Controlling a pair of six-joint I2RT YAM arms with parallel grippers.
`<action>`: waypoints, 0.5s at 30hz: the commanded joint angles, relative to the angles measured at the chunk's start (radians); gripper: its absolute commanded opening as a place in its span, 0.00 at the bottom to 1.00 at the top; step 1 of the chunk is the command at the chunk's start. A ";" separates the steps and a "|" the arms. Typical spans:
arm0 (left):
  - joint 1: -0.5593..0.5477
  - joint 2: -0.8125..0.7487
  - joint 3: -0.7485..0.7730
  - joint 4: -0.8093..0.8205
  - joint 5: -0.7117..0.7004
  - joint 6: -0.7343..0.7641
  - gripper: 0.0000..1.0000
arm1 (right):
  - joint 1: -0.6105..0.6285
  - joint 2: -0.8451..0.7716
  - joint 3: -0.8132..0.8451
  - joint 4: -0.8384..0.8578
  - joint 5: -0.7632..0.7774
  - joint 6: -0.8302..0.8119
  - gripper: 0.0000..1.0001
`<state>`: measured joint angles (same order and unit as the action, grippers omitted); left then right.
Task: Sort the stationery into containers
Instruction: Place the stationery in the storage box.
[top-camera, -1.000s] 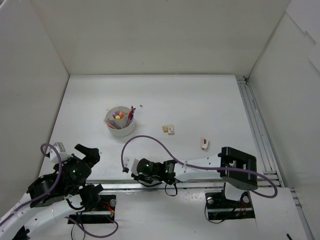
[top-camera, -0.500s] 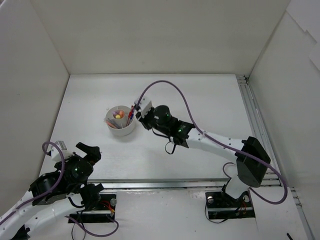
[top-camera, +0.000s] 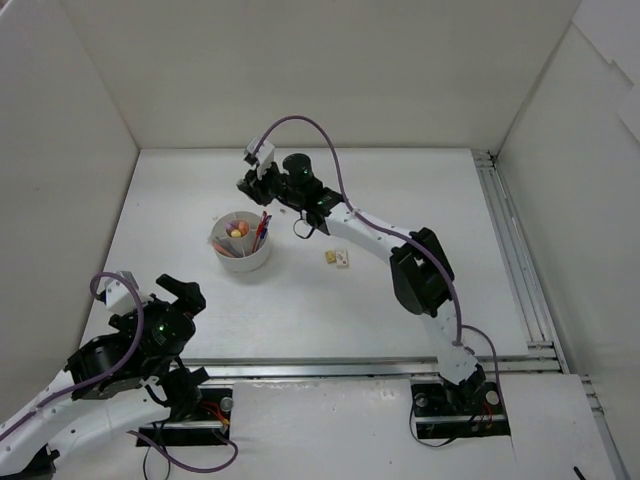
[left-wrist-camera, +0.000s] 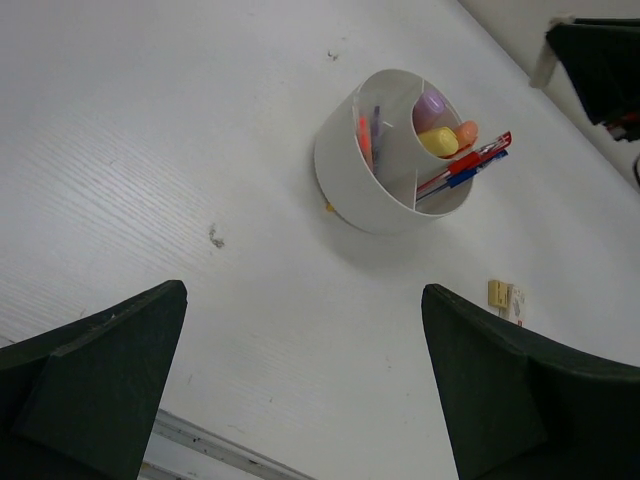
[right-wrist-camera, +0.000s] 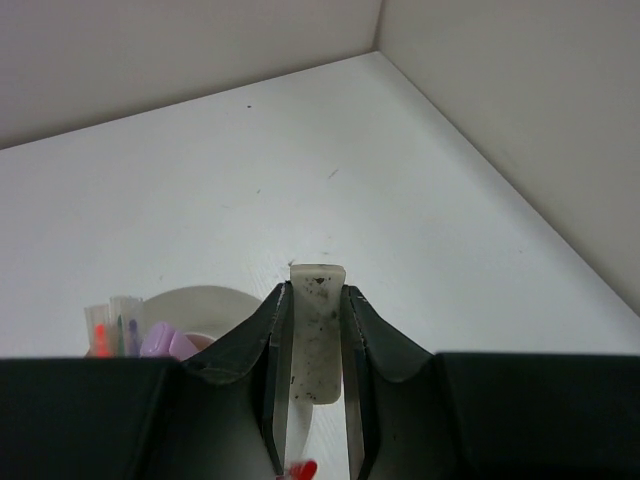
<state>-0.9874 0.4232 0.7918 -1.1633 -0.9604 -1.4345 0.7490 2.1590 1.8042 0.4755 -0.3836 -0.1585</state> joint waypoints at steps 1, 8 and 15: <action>-0.007 0.028 0.052 0.075 -0.051 0.095 1.00 | -0.004 0.060 0.174 0.098 -0.138 0.042 0.02; -0.007 0.012 0.034 0.161 -0.038 0.177 1.00 | 0.007 0.096 0.113 0.140 -0.153 0.096 0.03; -0.007 0.034 0.018 0.263 -0.006 0.276 1.00 | 0.010 0.062 0.014 0.149 -0.109 0.112 0.08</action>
<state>-0.9874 0.4240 0.8001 -0.9752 -0.9630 -1.2160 0.7532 2.3207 1.8259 0.5217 -0.4976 -0.0666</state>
